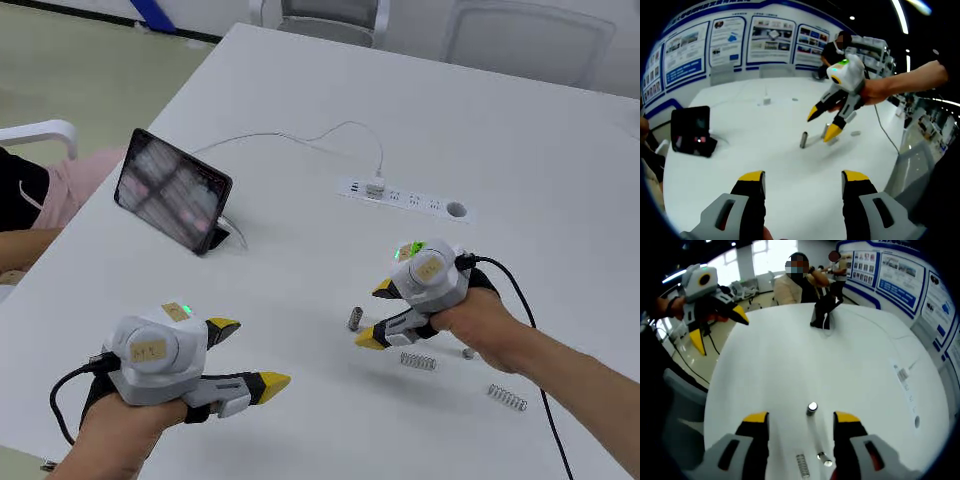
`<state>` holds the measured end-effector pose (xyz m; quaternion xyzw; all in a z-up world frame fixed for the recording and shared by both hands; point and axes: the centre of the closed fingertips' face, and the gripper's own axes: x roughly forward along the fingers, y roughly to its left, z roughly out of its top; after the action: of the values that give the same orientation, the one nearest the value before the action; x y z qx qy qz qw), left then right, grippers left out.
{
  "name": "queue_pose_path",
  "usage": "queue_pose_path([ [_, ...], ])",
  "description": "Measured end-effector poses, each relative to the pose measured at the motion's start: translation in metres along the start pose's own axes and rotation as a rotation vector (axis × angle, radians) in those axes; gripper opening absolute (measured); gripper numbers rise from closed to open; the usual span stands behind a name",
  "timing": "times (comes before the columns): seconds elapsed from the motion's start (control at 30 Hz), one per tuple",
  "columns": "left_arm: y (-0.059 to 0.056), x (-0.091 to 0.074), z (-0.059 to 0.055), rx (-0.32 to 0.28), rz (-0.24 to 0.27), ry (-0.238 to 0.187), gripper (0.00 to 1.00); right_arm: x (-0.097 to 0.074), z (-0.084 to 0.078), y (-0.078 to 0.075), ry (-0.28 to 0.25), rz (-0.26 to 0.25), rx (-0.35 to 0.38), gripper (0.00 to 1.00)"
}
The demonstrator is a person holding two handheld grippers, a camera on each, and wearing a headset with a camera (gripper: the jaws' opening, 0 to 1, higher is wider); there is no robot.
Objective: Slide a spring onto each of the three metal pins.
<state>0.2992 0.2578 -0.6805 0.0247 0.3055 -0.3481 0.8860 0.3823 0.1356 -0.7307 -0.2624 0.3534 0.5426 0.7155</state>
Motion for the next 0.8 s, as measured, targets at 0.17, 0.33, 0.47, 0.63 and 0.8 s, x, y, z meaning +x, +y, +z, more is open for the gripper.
queue_pose_path([
  [0.17,-0.004,0.002,-0.001,-0.003,-0.006,0.001,0.63,-0.009,-0.003,0.005,-0.035,-0.017,0.047,0.57],
  [0.33,-0.007,0.003,-0.002,0.002,-0.015,0.005,0.64,-0.016,-0.009,0.011,-0.054,-0.033,0.074,0.58],
  [0.47,-0.008,0.004,-0.003,0.004,-0.016,0.007,0.64,-0.023,-0.012,0.019,-0.072,-0.041,0.112,0.62],
  [0.63,-0.009,0.005,-0.003,-0.001,-0.012,0.004,0.65,-0.028,-0.022,0.029,-0.069,-0.06,0.114,0.62],
  [0.8,-0.01,0.005,-0.005,-0.008,-0.012,0.004,0.65,-0.032,-0.032,0.039,-0.067,-0.066,0.129,0.63],
])
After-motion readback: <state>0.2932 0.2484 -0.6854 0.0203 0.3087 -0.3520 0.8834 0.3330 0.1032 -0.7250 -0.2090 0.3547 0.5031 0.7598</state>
